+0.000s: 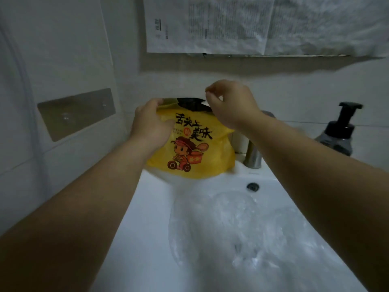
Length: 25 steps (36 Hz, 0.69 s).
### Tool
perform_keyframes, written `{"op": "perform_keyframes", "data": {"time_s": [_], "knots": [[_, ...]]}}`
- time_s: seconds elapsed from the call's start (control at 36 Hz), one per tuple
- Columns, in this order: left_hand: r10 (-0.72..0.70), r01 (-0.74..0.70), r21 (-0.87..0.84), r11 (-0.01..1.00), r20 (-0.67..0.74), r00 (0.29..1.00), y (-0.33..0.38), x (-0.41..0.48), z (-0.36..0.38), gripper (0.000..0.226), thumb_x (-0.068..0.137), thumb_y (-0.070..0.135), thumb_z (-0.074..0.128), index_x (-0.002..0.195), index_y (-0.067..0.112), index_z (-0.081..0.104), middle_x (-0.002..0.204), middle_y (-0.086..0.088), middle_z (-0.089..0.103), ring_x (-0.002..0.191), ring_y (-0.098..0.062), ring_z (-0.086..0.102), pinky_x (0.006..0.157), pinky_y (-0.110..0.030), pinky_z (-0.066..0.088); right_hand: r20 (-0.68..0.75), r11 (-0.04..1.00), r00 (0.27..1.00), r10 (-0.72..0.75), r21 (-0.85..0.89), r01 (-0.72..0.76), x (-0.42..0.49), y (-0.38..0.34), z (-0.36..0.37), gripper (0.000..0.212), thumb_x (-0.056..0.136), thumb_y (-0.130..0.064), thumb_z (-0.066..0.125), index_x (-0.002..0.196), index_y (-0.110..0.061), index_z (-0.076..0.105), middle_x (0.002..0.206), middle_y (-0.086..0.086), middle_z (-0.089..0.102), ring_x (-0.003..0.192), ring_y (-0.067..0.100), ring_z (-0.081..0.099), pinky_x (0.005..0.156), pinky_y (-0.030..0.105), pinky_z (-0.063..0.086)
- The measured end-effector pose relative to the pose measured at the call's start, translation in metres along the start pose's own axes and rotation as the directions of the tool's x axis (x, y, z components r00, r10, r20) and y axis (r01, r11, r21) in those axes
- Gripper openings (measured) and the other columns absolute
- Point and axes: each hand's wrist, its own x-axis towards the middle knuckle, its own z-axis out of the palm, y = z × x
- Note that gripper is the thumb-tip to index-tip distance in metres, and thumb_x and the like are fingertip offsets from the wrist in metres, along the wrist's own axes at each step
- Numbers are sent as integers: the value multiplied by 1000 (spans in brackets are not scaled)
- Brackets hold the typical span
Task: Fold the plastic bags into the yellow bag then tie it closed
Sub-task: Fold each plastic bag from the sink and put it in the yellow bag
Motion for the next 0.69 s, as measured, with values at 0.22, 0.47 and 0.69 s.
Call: {"op": "perform_keyframes", "data": {"time_s": [0.22, 0.47, 0.69], "knots": [[-63, 76, -130, 989, 104, 993, 6, -82, 8, 22, 91, 19, 60, 113, 21, 64, 110, 0, 63, 93, -19, 59, 78, -28, 49, 43, 991, 991, 130, 36, -131, -82, -6, -33, 24, 95, -20, 50, 103, -7, 69, 79, 10, 63, 74, 24, 58, 61, 32, 40], [-105, -23, 192, 981, 629, 770, -14, -184, 65, 35, 90, 32, 65, 124, 22, 62, 137, 0, 52, 119, -18, 53, 90, -25, 42, 358, 891, 820, 447, -98, -443, -196, 39, -27, 25, 94, -25, 54, 105, -9, 69, 87, 0, 64, 72, 12, 53, 63, 24, 42], [-198, -217, 364, 906, 816, 542, -11, -204, 74, 47, 96, 20, 54, 142, 25, 46, 149, -2, 39, 132, -20, 43, 98, -27, 39, 869, 800, -72, 489, -480, -362, -238, 24, -23, 63, 86, -36, 68, 139, -11, 47, 137, 10, 53, 111, 25, 60, 87, 32, 50]]}}
